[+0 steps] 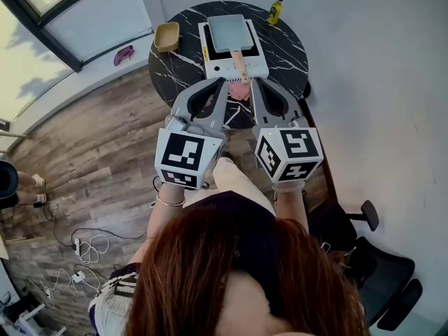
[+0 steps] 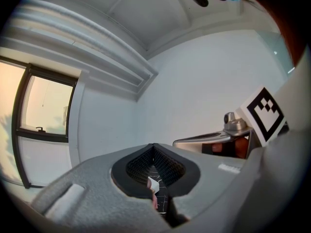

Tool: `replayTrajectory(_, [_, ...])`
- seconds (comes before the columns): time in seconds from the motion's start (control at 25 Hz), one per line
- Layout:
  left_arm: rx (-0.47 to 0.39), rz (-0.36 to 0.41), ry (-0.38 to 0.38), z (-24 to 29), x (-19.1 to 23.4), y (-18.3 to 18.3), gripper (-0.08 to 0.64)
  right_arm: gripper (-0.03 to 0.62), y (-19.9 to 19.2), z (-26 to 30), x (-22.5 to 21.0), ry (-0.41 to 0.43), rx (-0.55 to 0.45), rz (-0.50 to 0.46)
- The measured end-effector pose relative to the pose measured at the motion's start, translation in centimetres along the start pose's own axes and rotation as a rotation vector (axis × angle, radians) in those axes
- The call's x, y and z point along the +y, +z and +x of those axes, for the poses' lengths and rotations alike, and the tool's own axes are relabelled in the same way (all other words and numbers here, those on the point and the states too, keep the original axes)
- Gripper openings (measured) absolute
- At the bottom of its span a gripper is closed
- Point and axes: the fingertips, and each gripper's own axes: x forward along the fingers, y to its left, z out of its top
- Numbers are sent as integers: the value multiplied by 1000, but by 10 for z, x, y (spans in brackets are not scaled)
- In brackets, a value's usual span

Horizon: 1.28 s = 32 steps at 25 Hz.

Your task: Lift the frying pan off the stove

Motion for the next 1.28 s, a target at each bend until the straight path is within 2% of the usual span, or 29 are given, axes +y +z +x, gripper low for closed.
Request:
replayTrajectory(0.52, [23, -1, 9, 53, 25, -4, 12, 9, -5, 51, -35, 11, 45, 3])
replayTrajectory(1.28, [55, -41, 73, 117, 59, -22, 12, 43, -33, 122, -78, 88, 159, 21])
